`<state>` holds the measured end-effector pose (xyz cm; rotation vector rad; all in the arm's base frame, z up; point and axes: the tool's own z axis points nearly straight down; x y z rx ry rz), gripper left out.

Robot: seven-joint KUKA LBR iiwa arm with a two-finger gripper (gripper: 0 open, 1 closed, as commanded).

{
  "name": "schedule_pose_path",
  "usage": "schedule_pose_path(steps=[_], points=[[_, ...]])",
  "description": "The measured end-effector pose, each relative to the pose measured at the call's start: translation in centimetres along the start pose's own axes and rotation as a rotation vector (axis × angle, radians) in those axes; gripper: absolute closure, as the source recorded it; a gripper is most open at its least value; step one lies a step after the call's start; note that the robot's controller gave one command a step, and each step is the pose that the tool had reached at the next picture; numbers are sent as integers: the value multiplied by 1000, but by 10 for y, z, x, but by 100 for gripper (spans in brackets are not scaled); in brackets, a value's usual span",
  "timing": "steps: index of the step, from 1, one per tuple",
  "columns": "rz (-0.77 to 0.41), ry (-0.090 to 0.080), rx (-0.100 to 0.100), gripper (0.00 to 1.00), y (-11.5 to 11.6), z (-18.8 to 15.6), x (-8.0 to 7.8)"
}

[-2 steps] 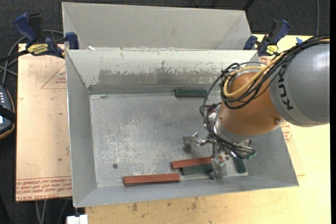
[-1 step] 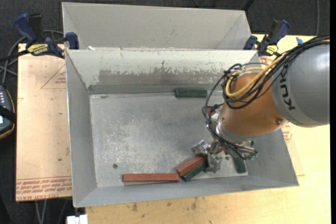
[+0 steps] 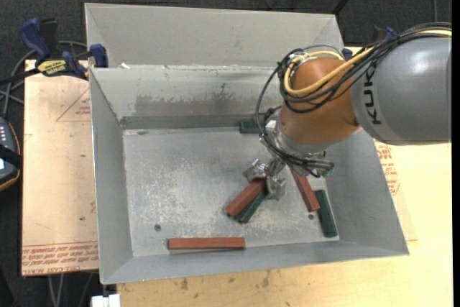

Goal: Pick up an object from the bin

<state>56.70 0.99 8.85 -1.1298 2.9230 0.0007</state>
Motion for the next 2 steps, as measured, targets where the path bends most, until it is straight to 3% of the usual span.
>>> schedule_pose_path(steps=[1,2], points=[[-503,2,-3,100,-8,19,-74],[-753,-2,2,100,4,-113,-89]])
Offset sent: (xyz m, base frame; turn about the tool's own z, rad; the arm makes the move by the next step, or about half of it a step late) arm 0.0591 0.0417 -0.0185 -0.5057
